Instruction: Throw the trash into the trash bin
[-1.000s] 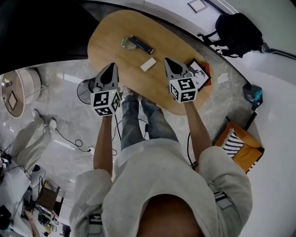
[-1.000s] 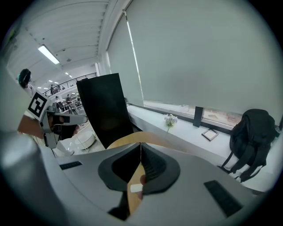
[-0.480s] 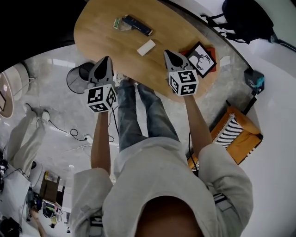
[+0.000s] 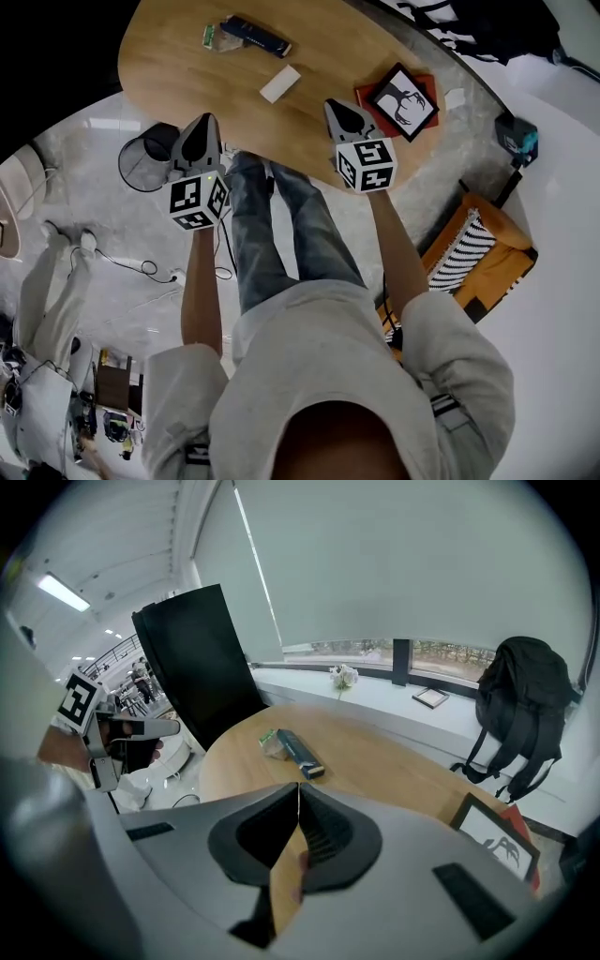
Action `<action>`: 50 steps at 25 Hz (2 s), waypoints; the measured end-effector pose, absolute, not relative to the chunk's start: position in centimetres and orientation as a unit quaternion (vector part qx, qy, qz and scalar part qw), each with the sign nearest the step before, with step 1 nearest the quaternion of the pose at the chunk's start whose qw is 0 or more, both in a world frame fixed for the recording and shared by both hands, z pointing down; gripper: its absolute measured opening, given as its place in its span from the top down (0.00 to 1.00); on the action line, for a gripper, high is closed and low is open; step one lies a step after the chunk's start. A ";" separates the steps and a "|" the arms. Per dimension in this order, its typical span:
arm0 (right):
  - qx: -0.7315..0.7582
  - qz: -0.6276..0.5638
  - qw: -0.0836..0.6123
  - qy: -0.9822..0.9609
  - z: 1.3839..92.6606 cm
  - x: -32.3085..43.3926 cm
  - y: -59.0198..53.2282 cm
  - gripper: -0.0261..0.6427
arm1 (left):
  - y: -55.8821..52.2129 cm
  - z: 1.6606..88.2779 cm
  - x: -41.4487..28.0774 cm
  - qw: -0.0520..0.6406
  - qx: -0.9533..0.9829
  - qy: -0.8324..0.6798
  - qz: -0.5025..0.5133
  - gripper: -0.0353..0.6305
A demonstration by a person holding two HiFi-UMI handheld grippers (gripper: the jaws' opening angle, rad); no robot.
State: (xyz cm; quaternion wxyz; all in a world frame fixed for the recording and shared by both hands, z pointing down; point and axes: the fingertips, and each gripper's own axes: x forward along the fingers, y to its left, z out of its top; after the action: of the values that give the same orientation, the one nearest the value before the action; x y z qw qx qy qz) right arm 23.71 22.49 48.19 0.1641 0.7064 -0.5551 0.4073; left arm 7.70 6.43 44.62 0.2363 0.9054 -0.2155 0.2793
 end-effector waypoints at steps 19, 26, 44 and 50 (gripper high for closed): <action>0.631 0.458 0.170 -0.603 57.3 22.2 20.6 0.64 | 10.0 49.7 10.6 0.251 0.900 -0.176 0.309 0.92; 0.585 0.466 0.202 -0.632 60.4 21.8 17.7 0.59 | 11.1 50.4 9.5 0.255 0.896 -0.178 0.319 0.92; 0.505 0.494 0.223 -0.672 62.1 20.2 17.9 0.78 | 11.4 50.4 8.2 0.262 0.893 -0.195 0.311 0.92; 0.501 0.477 0.213 -0.690 59.5 18.5 18.8 0.86 | 10.8 49.4 8.2 0.255 0.897 -0.202 0.300 0.92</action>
State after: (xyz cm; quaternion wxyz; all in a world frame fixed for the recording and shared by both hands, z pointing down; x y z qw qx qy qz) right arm 18.48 18.77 59.55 0.2128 0.5006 -0.6901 0.4774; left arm 8.15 10.76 49.38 0.2551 0.8966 -0.2018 0.3004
